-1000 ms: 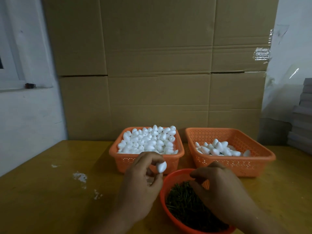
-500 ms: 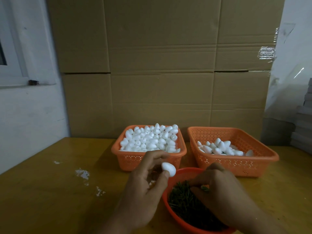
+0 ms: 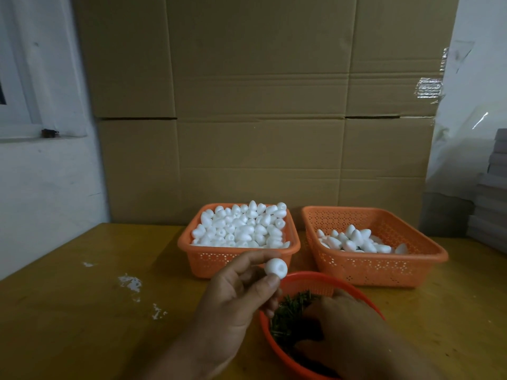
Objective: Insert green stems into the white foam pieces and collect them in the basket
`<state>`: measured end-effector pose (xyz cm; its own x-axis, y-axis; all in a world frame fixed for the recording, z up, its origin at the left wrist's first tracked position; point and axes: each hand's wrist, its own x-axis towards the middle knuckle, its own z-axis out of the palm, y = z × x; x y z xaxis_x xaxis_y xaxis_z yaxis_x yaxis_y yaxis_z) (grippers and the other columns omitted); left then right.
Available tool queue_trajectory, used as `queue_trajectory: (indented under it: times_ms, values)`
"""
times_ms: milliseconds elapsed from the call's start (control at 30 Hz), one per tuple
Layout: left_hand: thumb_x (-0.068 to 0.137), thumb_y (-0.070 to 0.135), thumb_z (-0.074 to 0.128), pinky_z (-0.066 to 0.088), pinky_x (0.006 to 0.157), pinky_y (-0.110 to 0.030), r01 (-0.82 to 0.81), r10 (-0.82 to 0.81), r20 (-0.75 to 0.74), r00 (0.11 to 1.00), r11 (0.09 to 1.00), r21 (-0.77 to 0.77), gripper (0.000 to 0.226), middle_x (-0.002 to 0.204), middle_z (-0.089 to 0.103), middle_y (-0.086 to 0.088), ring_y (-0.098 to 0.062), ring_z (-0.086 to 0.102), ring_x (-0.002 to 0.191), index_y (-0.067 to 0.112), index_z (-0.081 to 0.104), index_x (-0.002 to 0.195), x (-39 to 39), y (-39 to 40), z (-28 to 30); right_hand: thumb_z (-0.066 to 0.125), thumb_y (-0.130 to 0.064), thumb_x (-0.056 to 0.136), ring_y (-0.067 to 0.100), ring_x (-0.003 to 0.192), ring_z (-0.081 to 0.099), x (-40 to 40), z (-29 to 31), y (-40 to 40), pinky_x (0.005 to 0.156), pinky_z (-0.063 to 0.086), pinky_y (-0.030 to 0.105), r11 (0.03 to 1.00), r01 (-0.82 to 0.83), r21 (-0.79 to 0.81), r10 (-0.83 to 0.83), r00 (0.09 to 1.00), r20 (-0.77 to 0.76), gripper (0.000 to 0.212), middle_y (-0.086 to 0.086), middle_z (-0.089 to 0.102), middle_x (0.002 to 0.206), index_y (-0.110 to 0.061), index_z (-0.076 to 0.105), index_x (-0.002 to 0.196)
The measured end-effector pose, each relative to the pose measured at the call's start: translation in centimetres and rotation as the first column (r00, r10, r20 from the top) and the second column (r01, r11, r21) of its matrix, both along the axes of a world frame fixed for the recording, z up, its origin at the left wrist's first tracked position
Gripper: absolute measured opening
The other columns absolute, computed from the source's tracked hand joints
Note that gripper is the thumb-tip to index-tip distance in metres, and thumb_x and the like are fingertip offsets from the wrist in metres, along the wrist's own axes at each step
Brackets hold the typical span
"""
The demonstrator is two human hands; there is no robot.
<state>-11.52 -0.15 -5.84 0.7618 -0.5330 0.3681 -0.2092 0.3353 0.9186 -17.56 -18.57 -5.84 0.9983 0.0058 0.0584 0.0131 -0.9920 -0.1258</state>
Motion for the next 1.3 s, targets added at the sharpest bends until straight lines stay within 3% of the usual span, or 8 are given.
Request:
queue_trajectory:
  times_ms: [200,433,567,700,900,1033,1167,1300]
  values:
    - [0.081,0.030,0.067,0.046,0.063,-0.027,0.005,-0.010,-0.089,0.996,0.998,-0.060,0.024,0.081,0.061,-0.010,-0.017,0.056,0.072,0.013,0.075,0.095,-0.1,0.0,0.6,0.060,-0.043,0.089,0.013,0.097,0.063,0.4,-0.1,0.5,0.086,0.056,0.033,0.999,0.050,0.010,-0.050,0.999,0.020,0.027,-0.008,0.069,0.103,-0.029,0.071,0.109]
    - [0.086,0.029,0.074,0.039,0.052,-0.026,0.015,-0.030,-0.193,0.981,0.997,-0.079,0.016,0.071,0.056,-0.012,-0.017,0.052,0.059,0.016,0.071,0.095,-0.2,0.1,0.7,0.072,-0.043,0.081,0.005,0.080,0.064,0.5,0.2,0.3,0.074,0.055,0.025,0.989,0.133,0.071,-0.133,0.991,-0.003,0.017,-0.009,0.069,0.084,-0.027,0.072,0.088]
    - [0.082,0.038,0.065,0.033,0.049,-0.025,0.006,-0.024,-0.246,0.969,0.997,-0.075,0.022,0.066,0.050,-0.009,-0.015,0.046,0.055,0.017,0.068,0.088,-0.1,0.3,0.8,0.077,-0.049,0.076,0.002,0.076,0.064,0.3,0.8,0.2,0.074,0.055,0.024,0.979,0.165,0.116,-0.165,0.986,-0.007,0.021,-0.012,0.066,0.076,-0.030,0.069,0.076]
    - [0.084,0.041,0.063,0.035,0.049,-0.025,0.014,-0.041,-0.294,0.955,0.995,-0.095,0.028,0.067,0.051,-0.009,-0.015,0.046,0.056,0.015,0.071,0.087,0.0,0.3,0.8,0.073,-0.051,0.081,0.007,0.078,0.066,0.2,1.1,-0.1,0.078,0.058,0.033,0.976,0.157,0.149,-0.164,0.986,0.034,0.024,-0.008,0.070,0.081,-0.027,0.072,0.082]
    - [0.082,0.032,0.073,0.038,0.054,-0.025,0.097,-0.141,-0.324,0.936,0.985,-0.146,0.025,0.073,0.052,-0.007,-0.014,0.049,0.061,0.010,0.072,0.093,0.2,0.5,0.7,0.053,-0.034,0.098,0.012,0.073,0.062,-0.3,1.3,-0.3,0.075,0.051,0.037,0.989,0.044,0.139,-0.070,0.979,0.190,0.025,-0.003,0.067,0.077,-0.019,0.064,0.081]
    - [0.079,0.029,0.071,0.037,0.054,-0.025,0.139,-0.188,-0.329,0.925,0.976,-0.167,0.027,0.073,0.051,-0.007,-0.015,0.049,0.062,0.008,0.070,0.097,0.5,0.5,0.6,0.055,-0.017,0.097,0.007,0.090,0.065,-0.7,1.5,0.1,0.080,0.051,0.027,0.961,-0.102,0.257,-0.004,0.924,0.383,0.024,-0.012,0.072,0.096,-0.030,0.075,0.102]
    - [0.083,0.029,0.069,0.037,0.054,-0.026,0.156,-0.209,-0.344,0.915,0.972,-0.177,0.021,0.072,0.050,-0.007,-0.015,0.048,0.061,0.010,0.069,0.093,0.7,0.5,0.4,0.066,-0.013,0.092,-0.006,0.084,0.068,-0.9,1.9,0.5,0.074,0.053,0.014,0.812,-0.202,0.548,-0.153,0.833,0.532,0.031,-0.023,0.074,0.086,-0.038,0.073,0.109]
    - [0.086,0.032,0.071,0.037,0.052,-0.025,0.187,-0.243,-0.339,0.909,0.964,-0.191,0.020,0.068,0.049,-0.006,-0.014,0.047,0.059,0.012,0.069,0.089,0.8,0.5,0.2,0.062,-0.025,0.082,0.006,0.071,0.070,-1.2,2.7,1.3,0.067,0.056,0.016,0.458,-0.418,0.784,-0.219,0.802,0.555,0.029,-0.006,0.078,0.084,-0.032,0.073,0.108]
